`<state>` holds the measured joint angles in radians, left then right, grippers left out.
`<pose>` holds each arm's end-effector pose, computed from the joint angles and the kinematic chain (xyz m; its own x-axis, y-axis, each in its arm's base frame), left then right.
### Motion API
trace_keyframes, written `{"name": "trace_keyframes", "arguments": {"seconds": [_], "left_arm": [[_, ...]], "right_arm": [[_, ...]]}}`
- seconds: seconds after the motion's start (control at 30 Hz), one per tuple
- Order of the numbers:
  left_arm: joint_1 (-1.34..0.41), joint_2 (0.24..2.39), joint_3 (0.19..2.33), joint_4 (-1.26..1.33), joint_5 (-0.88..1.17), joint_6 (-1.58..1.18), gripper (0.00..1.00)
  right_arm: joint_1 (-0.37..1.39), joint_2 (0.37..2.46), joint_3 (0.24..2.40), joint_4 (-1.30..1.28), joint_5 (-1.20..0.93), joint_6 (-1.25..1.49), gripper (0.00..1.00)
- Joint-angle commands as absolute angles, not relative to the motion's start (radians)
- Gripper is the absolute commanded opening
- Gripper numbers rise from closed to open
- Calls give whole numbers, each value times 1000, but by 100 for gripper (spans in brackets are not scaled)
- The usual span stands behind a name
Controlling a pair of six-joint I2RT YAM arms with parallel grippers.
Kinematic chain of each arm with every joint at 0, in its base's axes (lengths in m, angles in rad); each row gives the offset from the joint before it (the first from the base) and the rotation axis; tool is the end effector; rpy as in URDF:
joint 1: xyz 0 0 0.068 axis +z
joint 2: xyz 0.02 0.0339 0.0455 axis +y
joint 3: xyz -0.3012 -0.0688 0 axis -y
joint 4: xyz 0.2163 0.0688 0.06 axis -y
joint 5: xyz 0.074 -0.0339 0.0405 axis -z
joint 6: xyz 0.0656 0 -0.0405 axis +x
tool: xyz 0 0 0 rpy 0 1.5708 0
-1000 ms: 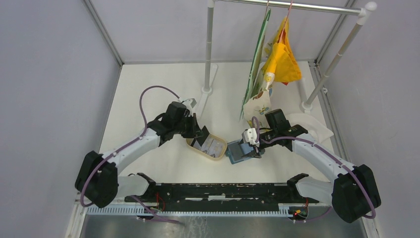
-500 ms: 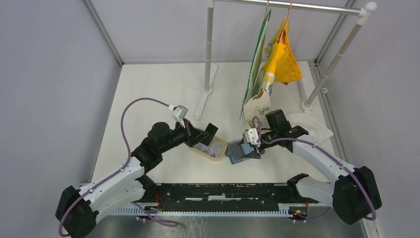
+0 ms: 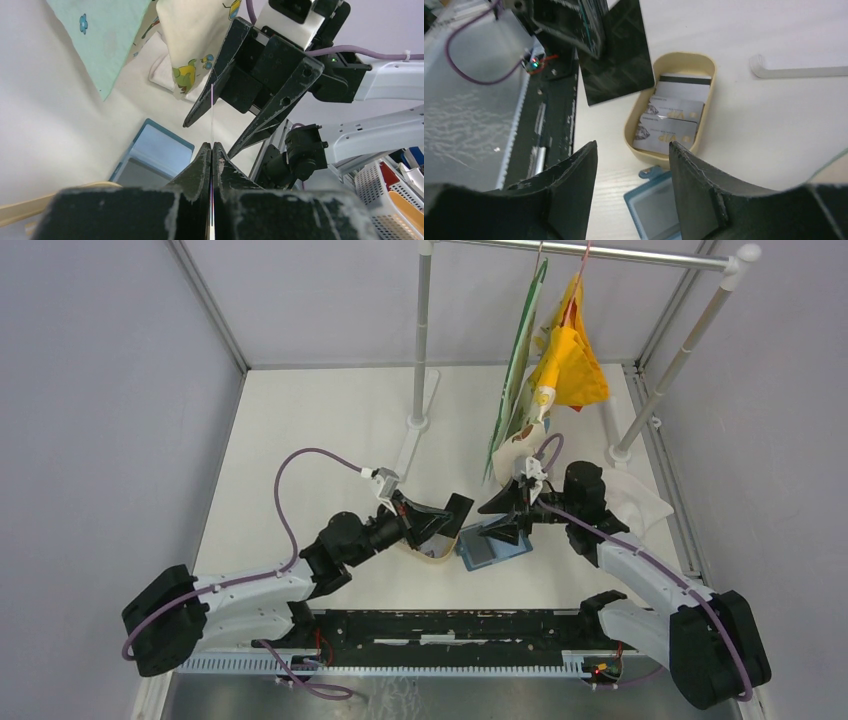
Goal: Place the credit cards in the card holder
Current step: Pick up the credit card from the storage box.
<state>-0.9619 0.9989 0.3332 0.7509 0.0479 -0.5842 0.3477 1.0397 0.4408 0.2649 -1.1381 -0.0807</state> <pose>0.1136 -0.1685 0.2922 -0.4263 -0.3517 -0.8334 0.7331 0.4054 -0.5461 0.1450 0.1159 0.2676 -0.2307 -0.1196 -0.9657 -0.9710 0.0927 0.2205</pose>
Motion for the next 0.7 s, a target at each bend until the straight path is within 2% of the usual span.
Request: {"name": "trace_keyframes", "arguments": {"seconds": [0.0,0.23,0.43,0.5,0.67], "left_arm": [[-992,1062,371,939,3,-615,2],[-1007,1139,384,1007,33,-641,2],[-1013,1193,390,1061,82,-659,2],[-1014,1205,396,1064,97,-660,2],[-1014,1218,403,1069,127,-657,2]], "right_arm": [[342,1019,411,622,-1190,311,60],[341,1015,404,664,-1174,385,58],[341,1023,401,678,-1173,420,52],[342,1024,398,699,-1174,440,48],[341,1029,395,727,-1184,471,28]]}}
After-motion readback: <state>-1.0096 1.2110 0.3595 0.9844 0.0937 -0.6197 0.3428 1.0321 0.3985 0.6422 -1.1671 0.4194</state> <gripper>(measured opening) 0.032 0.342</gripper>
